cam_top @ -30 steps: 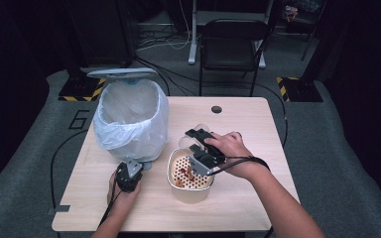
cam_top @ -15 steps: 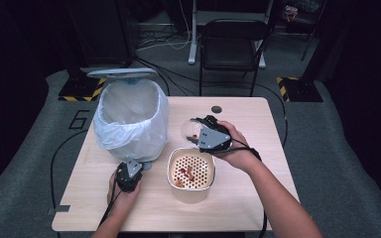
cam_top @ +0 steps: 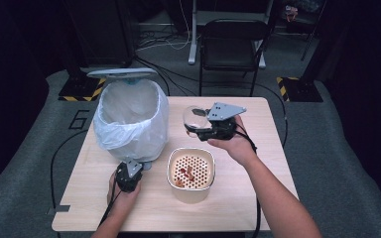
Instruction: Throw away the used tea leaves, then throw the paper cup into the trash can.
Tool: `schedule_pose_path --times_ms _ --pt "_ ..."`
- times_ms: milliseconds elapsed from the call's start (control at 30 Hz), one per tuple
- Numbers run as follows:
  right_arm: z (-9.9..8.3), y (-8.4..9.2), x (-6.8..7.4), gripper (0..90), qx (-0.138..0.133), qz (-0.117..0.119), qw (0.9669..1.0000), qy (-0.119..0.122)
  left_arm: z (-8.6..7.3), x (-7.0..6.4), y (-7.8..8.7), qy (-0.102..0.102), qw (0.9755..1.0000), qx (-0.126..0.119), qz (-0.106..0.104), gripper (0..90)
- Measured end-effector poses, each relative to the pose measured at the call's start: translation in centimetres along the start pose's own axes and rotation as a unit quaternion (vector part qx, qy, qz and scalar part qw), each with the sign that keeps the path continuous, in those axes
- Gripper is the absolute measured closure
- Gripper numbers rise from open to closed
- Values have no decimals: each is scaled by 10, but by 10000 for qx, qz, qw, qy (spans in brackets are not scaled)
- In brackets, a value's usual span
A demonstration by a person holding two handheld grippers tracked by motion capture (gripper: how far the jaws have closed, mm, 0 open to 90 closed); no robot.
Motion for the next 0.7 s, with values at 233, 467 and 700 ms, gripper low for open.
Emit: schedule_pose_path --times_ms 233,467,700 --pt "16 3 0 429 -100 241 9976 -635 0 0 0 6 10000 -33 32 900" --pt "46 3 3 433 37 273 9955 -909 0 -1 0 39 10000 -14 -14 900" --pt "80 -9 5 428 145 180 9961 -857 1 3 1 -129 9999 8 64 900"
Point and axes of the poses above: each handheld gripper's, and its own axes: y roughly backward along the jaws, z roughly out of its top, x roughly to its left, the point moved 6 cm from there along -y, roughly forward along the jaws, and after that the axes turned 5 degrees about -z, right-handed, at the moved point
